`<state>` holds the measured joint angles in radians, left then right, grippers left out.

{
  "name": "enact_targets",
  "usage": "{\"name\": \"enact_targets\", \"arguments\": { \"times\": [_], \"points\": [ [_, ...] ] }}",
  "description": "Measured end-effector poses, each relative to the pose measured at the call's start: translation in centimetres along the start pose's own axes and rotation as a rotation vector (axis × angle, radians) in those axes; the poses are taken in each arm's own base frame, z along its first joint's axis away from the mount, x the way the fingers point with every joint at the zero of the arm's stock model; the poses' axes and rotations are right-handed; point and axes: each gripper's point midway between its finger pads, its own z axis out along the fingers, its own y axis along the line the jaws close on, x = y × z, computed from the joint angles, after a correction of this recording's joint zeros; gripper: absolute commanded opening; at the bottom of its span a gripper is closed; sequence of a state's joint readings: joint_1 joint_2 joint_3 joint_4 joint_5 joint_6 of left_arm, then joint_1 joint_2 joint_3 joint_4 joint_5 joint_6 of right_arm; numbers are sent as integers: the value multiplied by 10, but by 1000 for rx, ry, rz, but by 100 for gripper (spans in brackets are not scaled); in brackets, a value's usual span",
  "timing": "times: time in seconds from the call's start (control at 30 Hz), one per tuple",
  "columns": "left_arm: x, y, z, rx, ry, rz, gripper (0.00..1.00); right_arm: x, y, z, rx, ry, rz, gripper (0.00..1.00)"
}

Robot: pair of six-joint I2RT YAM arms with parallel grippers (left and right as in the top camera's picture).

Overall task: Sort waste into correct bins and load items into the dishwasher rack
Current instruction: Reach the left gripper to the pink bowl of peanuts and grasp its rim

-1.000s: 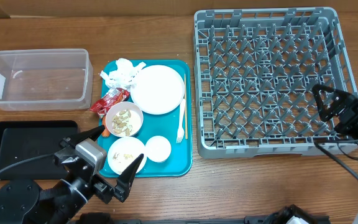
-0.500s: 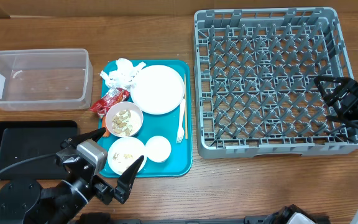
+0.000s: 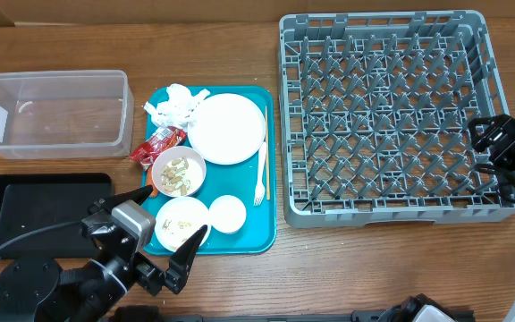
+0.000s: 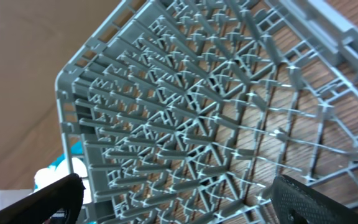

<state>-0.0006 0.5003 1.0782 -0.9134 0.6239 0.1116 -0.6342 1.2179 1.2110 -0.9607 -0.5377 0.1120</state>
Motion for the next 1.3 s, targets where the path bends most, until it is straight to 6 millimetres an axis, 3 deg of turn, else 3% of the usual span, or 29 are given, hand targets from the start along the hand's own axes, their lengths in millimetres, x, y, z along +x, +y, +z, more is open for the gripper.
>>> {"name": "enact_targets", "arguments": {
  "times": [0.27,0.33,0.43,0.57,0.73,1.0,1.13,1.3],
  "points": [
    [5,-2,-1,6,21,-40,100,-1,-4,0,21,-4,-1,100],
    [11,2,-5,-37,70,-120,100,-1,-4,0,22,-4,0,100],
    [17,14,-14,-140,184,-253,100,-1,-4,0,23,-4,0,100],
    [34,46,-17,-319,418,-412,100,-1,-4,0,25,-5,-1,100],
    [72,96,20,-445,712,-521,100,-1,-4,0,26,-5,-1,100],
    [113,140,83,-449,902,-585,100,-1,-5,0,29,-5,0,100],
    [137,138,126,-309,964,-691,100,-1,-5,0,28,-6,-1,100],
    [168,134,149,-234,1066,-791,100,-1,-5,0,29,-5,0,100]
  ]
}}
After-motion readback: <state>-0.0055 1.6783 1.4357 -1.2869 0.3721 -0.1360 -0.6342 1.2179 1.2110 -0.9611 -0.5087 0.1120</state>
